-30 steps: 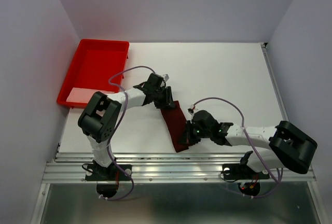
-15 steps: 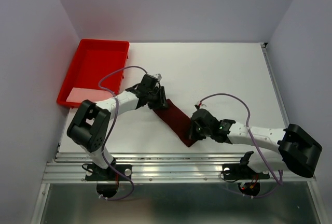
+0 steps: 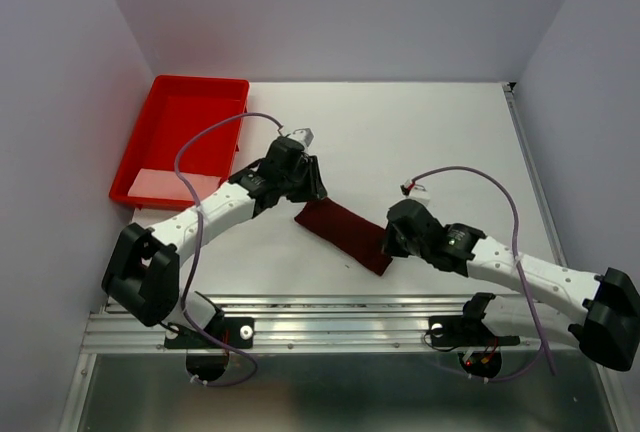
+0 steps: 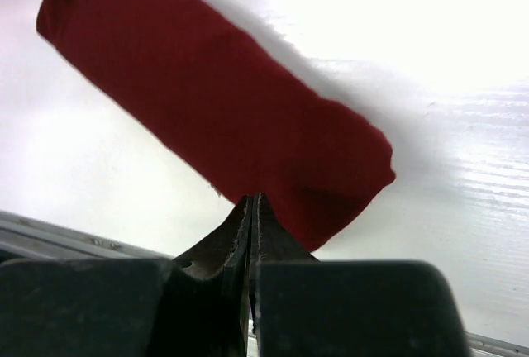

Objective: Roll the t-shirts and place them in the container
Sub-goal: Move the bin to the center of the board.

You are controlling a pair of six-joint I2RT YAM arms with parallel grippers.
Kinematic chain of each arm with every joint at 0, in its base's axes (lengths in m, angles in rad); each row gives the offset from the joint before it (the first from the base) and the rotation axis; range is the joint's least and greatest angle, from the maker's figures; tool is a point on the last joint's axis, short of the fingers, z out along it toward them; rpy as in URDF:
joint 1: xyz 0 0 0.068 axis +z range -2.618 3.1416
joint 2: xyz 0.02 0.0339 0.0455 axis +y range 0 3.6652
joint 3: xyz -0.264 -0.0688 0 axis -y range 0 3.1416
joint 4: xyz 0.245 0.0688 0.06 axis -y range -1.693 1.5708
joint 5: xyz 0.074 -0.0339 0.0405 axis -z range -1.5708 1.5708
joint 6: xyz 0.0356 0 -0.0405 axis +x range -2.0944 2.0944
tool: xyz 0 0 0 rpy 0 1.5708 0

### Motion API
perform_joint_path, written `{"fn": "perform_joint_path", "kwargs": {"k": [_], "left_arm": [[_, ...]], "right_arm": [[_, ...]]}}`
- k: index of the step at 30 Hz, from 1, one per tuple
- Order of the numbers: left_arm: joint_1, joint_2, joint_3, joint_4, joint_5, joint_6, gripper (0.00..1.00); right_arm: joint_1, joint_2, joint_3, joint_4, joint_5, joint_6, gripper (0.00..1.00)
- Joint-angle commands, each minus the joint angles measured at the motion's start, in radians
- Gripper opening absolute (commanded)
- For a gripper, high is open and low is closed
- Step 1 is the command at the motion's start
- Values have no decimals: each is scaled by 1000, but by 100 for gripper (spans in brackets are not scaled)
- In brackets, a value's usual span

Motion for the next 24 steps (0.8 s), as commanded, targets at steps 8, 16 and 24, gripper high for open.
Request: {"fn": "perform_joint_path", "kwargs": {"k": [8, 16, 24], "left_arm": [[-114, 46, 56, 44, 3, -6, 24], [-130, 98, 59, 51, 3, -3, 19], [-139, 92, 69, 12, -18, 9, 20]], "right_arm": [[-143, 54, 20, 80, -5, 78, 2], [-152, 81, -17, 89, -30, 95, 2], [-152, 43, 17, 74, -105, 28, 2]]}}
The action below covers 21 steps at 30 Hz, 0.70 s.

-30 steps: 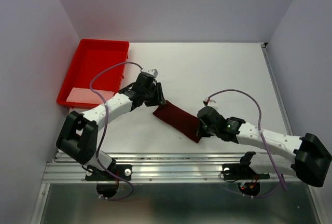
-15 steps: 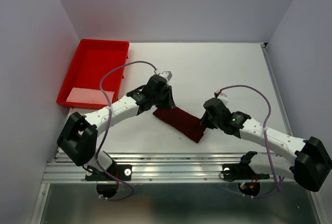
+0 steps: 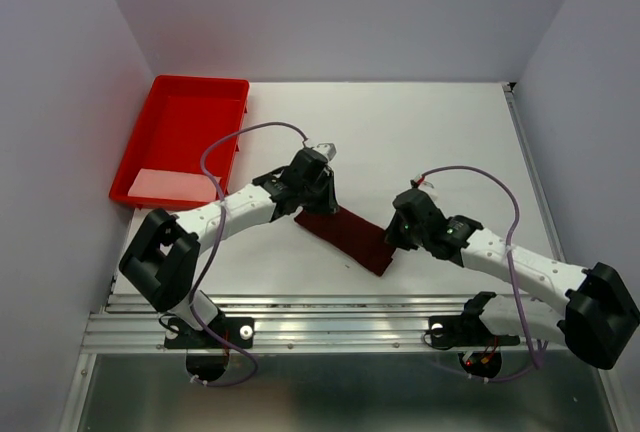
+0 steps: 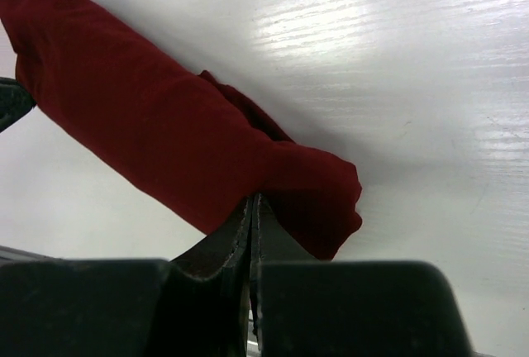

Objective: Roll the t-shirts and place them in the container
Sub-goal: Move the bin to the center of the board.

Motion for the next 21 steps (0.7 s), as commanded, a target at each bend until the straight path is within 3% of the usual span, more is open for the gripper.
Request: {"fn": "perform_joint_path", "kwargs": {"k": [1, 6, 21], "left_arm": [[-9, -21, 57, -59, -46, 25, 19], [-12, -83, 27, -64, -65, 31, 21], [-12, 127, 88, -63, -123, 41, 16]], "right_arm": [[-5, -18, 37, 17, -55, -41, 3], [-5, -21, 46, 30, -87, -44, 4], [-5, 157, -52, 122, -22, -42, 5]]}}
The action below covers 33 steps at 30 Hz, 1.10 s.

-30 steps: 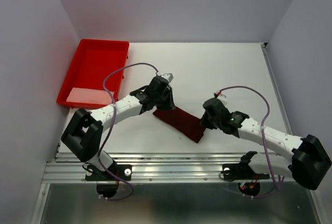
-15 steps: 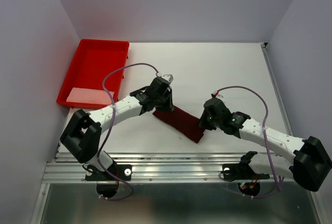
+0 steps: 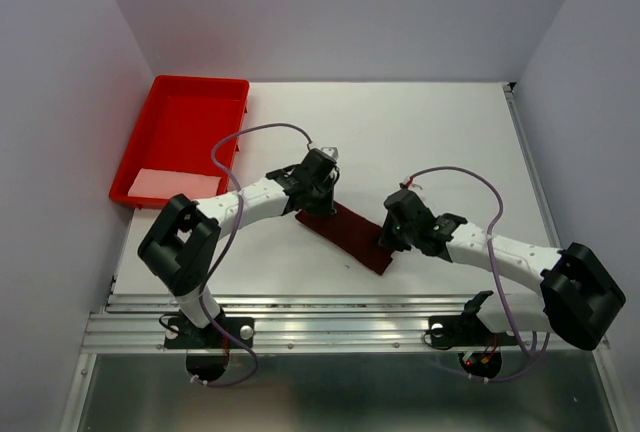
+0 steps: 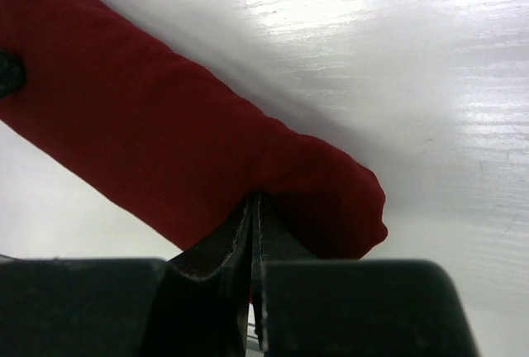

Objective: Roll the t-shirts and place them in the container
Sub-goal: Move the bin to the center of the board.

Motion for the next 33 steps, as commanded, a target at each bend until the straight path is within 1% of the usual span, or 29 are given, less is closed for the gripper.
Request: {"fn": "perform_joint_path", "kwargs": {"k": [1, 7, 9, 10, 12, 13, 15, 17, 19, 20, 21, 22, 23, 24, 25, 26, 27, 28, 29, 31, 32, 33], "left_arm": [[-6, 37, 23, 5, -41, 16, 16], [-6, 101, 26, 11, -41, -4, 16], [-6, 86, 42, -2, -41, -7, 16], [-6, 60, 52, -30, -79, -5, 16], [-5, 19, 106, -100, -133, 12, 16], [-2, 3, 155, -123, -148, 18, 17], [8, -21, 202, -165, -182, 35, 17], [26, -52, 270, -225, -214, 59, 22], [47, -75, 307, -268, -231, 76, 32], [73, -80, 342, -289, -274, 82, 39], [89, -80, 362, -312, -291, 85, 44], [138, -78, 396, -350, -303, 90, 51], [170, -78, 408, -366, -314, 90, 54], [202, -80, 416, -374, -311, 97, 57], [239, -83, 423, -384, -309, 105, 65], [299, -83, 442, -391, -320, 117, 71], [325, -83, 450, -398, -323, 128, 80], [347, -77, 456, -404, -329, 142, 84], [386, -71, 472, -412, -354, 156, 91], [422, -40, 488, -430, -377, 167, 92], [457, -14, 497, -434, -400, 174, 93], [457, -14, 500, -434, -411, 174, 93]], "right_arm": [[-5, 45, -52, 46, 35, -6, 5], [-5, 41, -62, 48, 26, -32, 4], [-5, 18, -44, 40, 24, -46, 4], [-5, 6, -38, 29, 24, -56, 4], [-5, -34, -15, 14, 35, -61, 4], [-5, -46, -7, 2, 38, -66, 4], [-5, -77, 11, -11, 47, -66, 5], [-5, -89, 33, -20, 51, -69, 6], [-5, -105, 48, -21, 47, -72, 8], [-5, -111, 53, -23, 46, -73, 10], [-5, -112, 56, -23, 43, -73, 13], [-5, -117, 62, -29, 35, -75, 21], [-5, -119, 65, -32, 32, -75, 27], [-5, -122, 66, -35, 29, -73, 36], [-5, -128, 66, -37, 18, -73, 43], [-5, -134, 63, -35, 15, -73, 50], [-5, -139, 60, -37, 14, -75, 64], [-5, -145, 57, -38, 15, -75, 68], [-5, -155, 54, -40, 14, -78, 71], [-5, -162, 51, -44, 18, -79, 75], [-5, -166, 51, -49, 18, -82, 78], [-5, -168, 51, -51, 18, -84, 78]]}}
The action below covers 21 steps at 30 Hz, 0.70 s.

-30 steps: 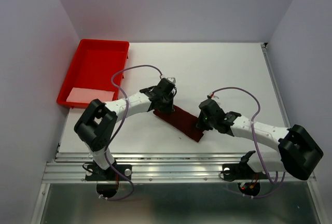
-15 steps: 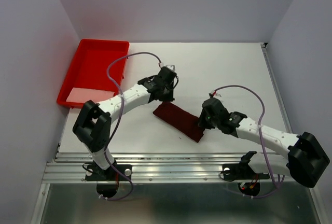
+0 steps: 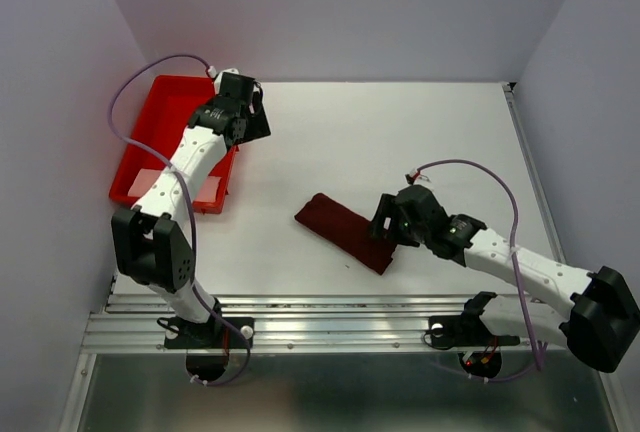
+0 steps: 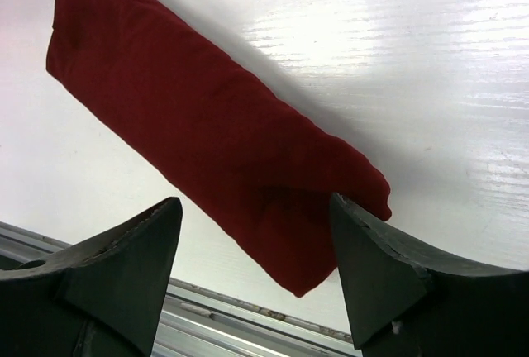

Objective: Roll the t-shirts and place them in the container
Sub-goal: Move the bin to the center of the board.

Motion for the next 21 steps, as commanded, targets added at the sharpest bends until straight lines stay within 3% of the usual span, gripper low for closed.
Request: {"fn": "perform_joint_path", "kwargs": {"k": [1, 7, 14, 18, 21], "left_arm": [[54, 62, 75, -65, -85, 51, 93], [122, 156, 89, -26, -93, 71, 95], [172, 280, 107, 54, 43, 115, 96], [172, 354, 141, 65, 168, 130, 96], [166, 380, 138, 80, 237, 130, 95]], "right_arm": [[0, -31, 24, -14, 1, -21, 79], [0, -39, 13, -16, -11, -27, 80], [0, -72, -14, -42, 9, -3, 82], [0, -141, -46, -91, 44, 36, 94], [0, -241, -79, -120, 38, 94, 97]]}}
